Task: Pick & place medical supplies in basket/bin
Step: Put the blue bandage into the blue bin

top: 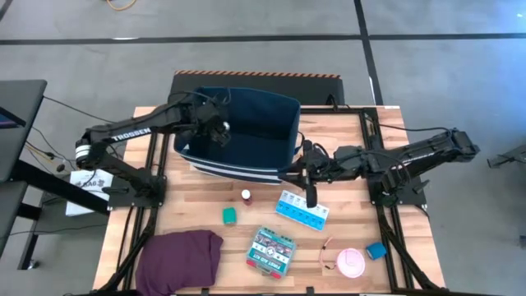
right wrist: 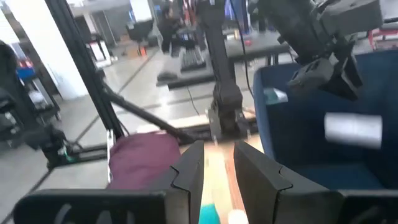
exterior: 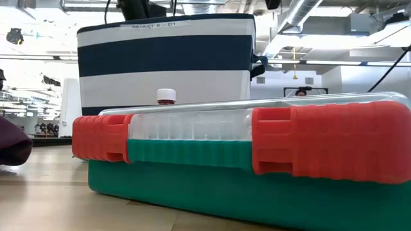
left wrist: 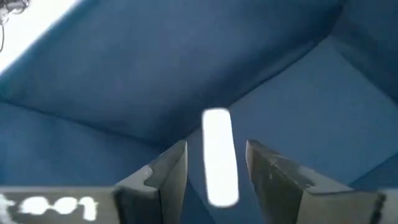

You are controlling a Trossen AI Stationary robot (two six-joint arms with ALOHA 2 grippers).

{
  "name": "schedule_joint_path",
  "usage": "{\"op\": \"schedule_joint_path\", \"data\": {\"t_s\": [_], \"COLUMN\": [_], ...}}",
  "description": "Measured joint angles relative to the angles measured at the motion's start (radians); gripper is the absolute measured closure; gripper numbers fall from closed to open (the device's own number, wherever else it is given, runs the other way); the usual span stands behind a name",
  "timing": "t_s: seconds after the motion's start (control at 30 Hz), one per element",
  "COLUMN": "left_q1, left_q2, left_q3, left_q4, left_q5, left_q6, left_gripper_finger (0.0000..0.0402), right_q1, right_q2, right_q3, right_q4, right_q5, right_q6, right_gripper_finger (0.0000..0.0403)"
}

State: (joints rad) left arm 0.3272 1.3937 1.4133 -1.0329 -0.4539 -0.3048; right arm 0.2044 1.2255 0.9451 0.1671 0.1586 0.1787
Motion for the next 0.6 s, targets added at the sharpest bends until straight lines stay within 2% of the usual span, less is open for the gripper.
{"op": "schedule_joint_path", "data": {"t_s": [0.17, 0.37, 0.6], "left_q1": [-0.008, -0.037, -0.118], "left_q2": [0.000, -0.001, -0.001], "left_q3": [0.096, 0.193, 0.244], "left_q4": [-0.032, -0.117, -0.100], "left_q5": [0.004, 0.004, -0.017], "left_q6": [0.018, -0.006, 0.056], "left_gripper_finger": [0.0234, 0.0232, 0.0232], "right_q1": [-0.009, -0.015, 0.015], "right_q2": [0.006, 0.007, 0.007], "right_q3": [-0.001, -0.001, -0.001], "right_q4": [0.031, -0.029, -0.092], "right_q5": [0.001, -0.001, -0.004], "right_q6": [0.058, 0.058, 0.058], "right_gripper_finger": [0.0321, 0.0321, 0.0321]}}
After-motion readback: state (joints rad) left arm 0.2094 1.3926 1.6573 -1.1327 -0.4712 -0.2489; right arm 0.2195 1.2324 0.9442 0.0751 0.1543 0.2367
